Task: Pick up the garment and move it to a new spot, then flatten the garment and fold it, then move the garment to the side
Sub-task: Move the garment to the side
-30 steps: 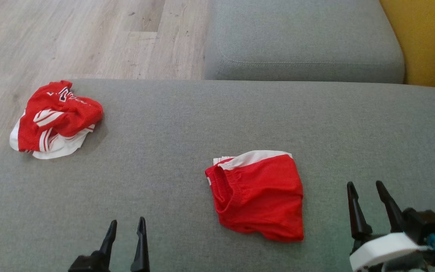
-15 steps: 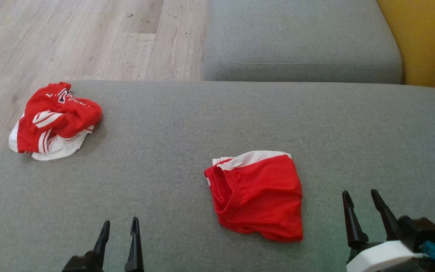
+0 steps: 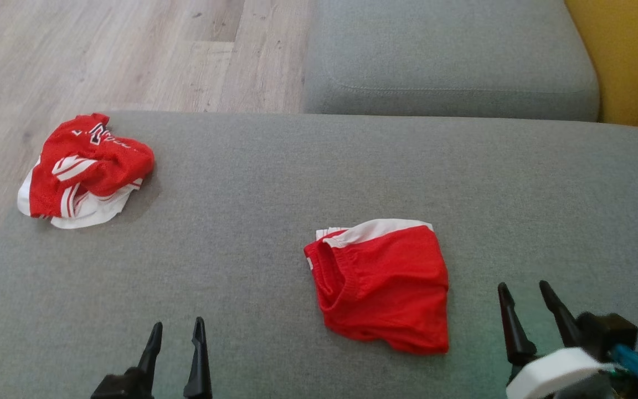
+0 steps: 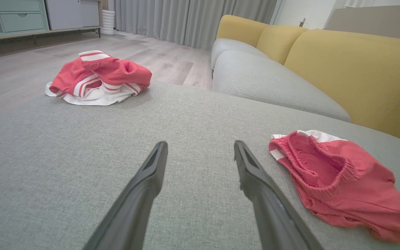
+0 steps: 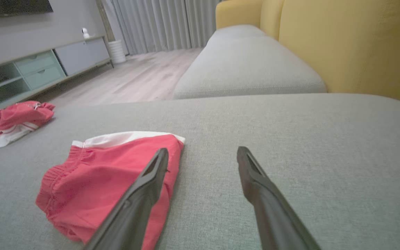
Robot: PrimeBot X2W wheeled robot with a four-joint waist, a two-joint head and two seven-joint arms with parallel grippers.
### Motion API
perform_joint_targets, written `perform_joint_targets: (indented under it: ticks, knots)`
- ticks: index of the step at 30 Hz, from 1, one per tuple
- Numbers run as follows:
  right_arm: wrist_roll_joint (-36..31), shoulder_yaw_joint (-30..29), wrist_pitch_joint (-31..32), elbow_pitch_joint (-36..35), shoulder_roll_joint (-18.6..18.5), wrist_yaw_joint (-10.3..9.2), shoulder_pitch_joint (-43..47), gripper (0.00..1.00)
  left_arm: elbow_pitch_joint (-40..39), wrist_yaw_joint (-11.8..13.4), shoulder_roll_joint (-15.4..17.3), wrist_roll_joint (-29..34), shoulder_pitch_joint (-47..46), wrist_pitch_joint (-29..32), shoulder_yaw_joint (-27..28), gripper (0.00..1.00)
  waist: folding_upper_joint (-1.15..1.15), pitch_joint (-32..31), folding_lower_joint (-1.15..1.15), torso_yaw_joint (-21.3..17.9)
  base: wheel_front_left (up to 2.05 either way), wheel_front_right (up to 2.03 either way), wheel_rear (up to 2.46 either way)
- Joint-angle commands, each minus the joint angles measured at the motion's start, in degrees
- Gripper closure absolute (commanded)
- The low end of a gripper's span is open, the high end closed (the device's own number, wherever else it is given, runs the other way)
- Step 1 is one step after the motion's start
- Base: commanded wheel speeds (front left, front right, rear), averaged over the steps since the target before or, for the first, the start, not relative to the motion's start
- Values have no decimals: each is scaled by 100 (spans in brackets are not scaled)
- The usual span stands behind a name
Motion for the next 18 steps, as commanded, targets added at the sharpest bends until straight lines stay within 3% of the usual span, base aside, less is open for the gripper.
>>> perform_joint_targets:
  ticks: [1, 13, 18]
  knots:
    - [-70, 119, 50, -174, -39, 43, -356, 0, -182, 7, 44, -33, -317, -27, 180, 0, 0, 23, 0, 19, 0, 0, 0]
    - [-113, 98, 2036, 712, -39, 43, -1825, 0, -174, -24, -56, 43, -567, -4, 58, 0, 0, 424, 0, 531, 0, 0, 0]
    - [-19, -64, 2563, 1265, -39, 43, -2133, 0, -127, -34, -139, 58, -655, -30, 58, 0, 0, 630, 0, 825, 0, 0, 0]
